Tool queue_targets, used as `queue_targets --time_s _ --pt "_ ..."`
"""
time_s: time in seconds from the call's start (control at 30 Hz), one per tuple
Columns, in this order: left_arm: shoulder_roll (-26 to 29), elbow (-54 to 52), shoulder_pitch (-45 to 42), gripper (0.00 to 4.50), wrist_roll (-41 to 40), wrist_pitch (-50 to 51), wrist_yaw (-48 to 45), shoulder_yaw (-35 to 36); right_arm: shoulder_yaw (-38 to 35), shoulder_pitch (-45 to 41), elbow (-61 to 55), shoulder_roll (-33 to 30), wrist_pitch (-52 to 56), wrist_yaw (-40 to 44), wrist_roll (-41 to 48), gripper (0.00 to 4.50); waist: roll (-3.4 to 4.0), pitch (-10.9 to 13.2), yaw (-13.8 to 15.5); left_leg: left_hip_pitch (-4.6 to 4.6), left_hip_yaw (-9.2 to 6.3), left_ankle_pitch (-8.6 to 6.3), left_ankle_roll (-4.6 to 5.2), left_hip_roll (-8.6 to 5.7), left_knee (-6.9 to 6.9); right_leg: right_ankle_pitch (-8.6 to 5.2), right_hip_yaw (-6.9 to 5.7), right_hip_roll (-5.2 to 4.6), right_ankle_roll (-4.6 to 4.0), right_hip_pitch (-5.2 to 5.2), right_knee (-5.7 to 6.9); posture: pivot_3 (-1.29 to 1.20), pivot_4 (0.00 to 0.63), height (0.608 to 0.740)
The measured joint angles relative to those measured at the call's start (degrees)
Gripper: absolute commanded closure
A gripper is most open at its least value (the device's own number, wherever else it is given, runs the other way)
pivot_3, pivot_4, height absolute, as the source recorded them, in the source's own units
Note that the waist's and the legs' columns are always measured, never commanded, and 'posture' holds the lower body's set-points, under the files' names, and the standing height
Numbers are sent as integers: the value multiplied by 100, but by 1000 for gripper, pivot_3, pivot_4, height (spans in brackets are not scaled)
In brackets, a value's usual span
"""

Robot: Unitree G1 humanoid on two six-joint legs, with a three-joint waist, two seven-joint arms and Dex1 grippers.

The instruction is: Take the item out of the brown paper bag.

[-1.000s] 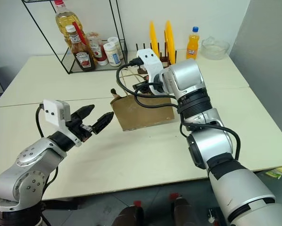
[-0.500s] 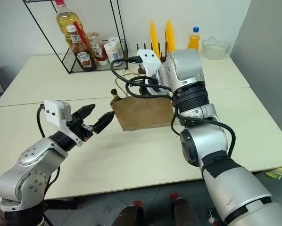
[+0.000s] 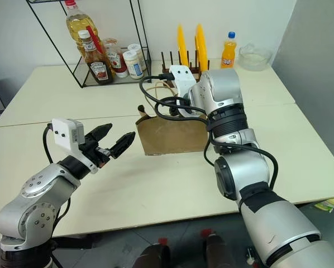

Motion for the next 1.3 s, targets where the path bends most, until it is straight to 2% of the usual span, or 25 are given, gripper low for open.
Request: queue_targets --time_s 0.2,0.23,0.4,0.6,0.7,0.8,0.93,0.97,1.07,1.2,1.3 --pt "246 202 -103 0 11 0 -176 46 619 316 -1303 -716 502 790 567 277 0 0 6 -1 -7 0 1 0 0 0 -8 0 0 2 -4 0 150 740" --pt "308 273 -157 0 13 0 -236 58 751 391 -1573 -872 560 950 692 52 0 0 5 -1 -7 0 1 0 0 0 -9 0 0 3 -4 0 150 740" --pt "603 639 -528 0 20 1 -592 25 1243 1017 -2805 -1758 624 1660 1224 20 -2 1 40 -4 -10 0 2 -2 5 0 -17 -1 1 6 -6 0 150 740" --pt "1020 1313 -1077 0 -20 44 -1153 -16 1221 1922 -4441 -2634 176 2257 1778 20 -1 1 63 -4 -11 -1 2 4 5 -1 -22 2 2 5 -8 0 150 740" --pt "1254 2092 -1759 0 187 -132 -1487 -93 913 2759 -5202 -2657 -472 2159 1799 20 -2 2 103 -3 -3 -1 2 5 9 -2 -24 4 3 8 -7 0 150 740" --pt "1279 3605 -3008 0 884 -832 -1813 -598 93 3749 -5892 -2170 -959 1533 1760 20 -4 0 187 0 -3 1 1 2 14 -1 -38 8 3 23 -10 0 150 740" --pt "985 6134 -4722 0 1913 -2065 -2151 -1252 16 5469 -6797 -2138 -2154 1203 1382 20 -13 -3 332 0 -12 0 1 -52 17 -2 -46 -2 3 35 -18 0 150 740" --pt "738 6991 -5223 0 2218 -2469 -2188 -1422 16 5952 -6987 -2073 -2468 1091 1289 20 -13 -3 359 -2 -20 2 3 -67 20 -2 -48 -16 3 37 -12 0 150 740" --pt "178 8606 -6044 0 2847 -3395 -2233 -1781 130 6760 -7347 -1904 -3072 917 1113 20 -20 1 331 -1 -9 2 5 -77 24 -2 -35 -23 5 39 -17 0 150 740" --pt "-277 9856 -6501 0 3455 -4117 -2346 -2097 225 7475 -7715 -1916 -3686 799 902 20 -29 7 226 2 -11 1 5 -66 16 -3 -31 -11 7 33 -15 0 150 740" --pt "-429 10225 -6606 0 3801 -4369 -2757 -2306 194 7744 -7768 -1889 -3847 632 876 20 -29 7 160 4 -14 1 5 -62 13 -4 -30 -5 7 30 -11 0 150 740"
